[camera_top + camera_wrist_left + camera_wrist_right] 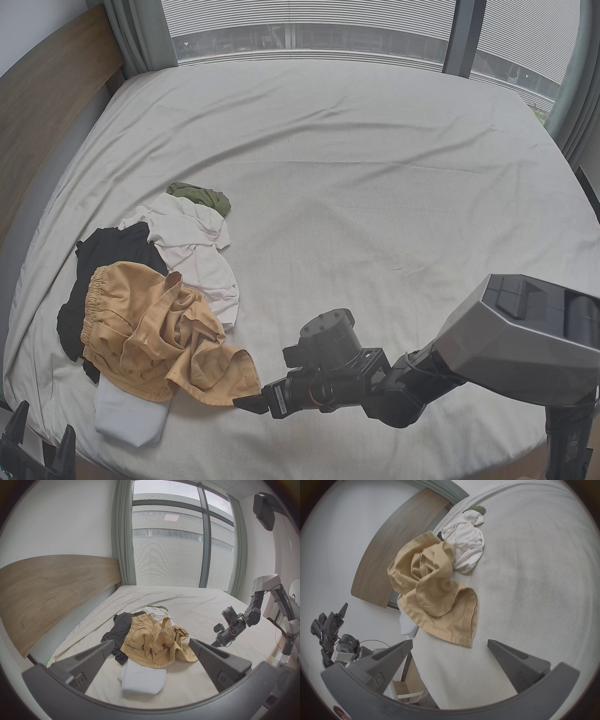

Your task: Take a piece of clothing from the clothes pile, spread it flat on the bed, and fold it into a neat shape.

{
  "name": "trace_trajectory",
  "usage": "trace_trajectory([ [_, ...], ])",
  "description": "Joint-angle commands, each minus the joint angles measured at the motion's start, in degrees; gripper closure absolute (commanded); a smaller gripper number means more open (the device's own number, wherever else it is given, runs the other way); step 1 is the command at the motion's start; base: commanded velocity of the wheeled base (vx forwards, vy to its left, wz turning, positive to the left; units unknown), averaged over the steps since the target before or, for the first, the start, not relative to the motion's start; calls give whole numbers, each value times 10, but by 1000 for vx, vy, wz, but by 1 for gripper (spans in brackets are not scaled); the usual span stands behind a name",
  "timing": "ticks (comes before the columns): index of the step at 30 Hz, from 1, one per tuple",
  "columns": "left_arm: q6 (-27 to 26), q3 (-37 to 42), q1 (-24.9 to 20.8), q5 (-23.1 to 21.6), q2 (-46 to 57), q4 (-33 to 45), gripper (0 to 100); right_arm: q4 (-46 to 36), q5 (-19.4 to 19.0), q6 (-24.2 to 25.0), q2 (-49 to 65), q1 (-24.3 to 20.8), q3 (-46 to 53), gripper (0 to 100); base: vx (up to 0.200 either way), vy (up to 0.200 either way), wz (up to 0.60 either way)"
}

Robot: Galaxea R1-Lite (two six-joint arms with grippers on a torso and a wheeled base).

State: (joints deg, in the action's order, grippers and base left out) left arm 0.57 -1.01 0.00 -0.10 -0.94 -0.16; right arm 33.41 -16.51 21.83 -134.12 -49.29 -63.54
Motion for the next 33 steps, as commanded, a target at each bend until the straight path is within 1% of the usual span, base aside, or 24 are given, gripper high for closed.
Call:
trace_trajectory([
  [1, 0, 10, 0, 0, 9, 0, 0, 2, 6, 1, -29, -13, -18, 0, 0, 0, 0],
  [6, 0, 10, 0, 0, 9, 0, 0, 1, 14, 2, -47, -20, -41, 0, 0, 0, 0],
  [17, 1, 10, 0, 0, 9, 0, 0, 5, 16, 18, -67, -27, -67, 0, 0, 0, 0],
  [20, 1, 10, 0, 0, 9, 0, 0, 7, 34, 19, -72, -27, -77, 0, 0, 0, 0],
  [22, 1, 10, 0, 0, 9, 0, 0, 10, 38, 22, -73, -27, -77, 0, 0, 0, 0],
  [23, 1, 10, 0, 0, 9, 0, 0, 16, 38, 24, -74, -27, -78, 100, 0, 0, 0],
  [28, 1, 10, 0, 0, 9, 0, 0, 30, 40, 28, -81, -25, -82, 100, 0, 0, 0],
  [33, 0, 10, 0, 0, 9, 0, 0, 31, 55, 30, -79, -22, -81, 100, 0, 0, 0],
])
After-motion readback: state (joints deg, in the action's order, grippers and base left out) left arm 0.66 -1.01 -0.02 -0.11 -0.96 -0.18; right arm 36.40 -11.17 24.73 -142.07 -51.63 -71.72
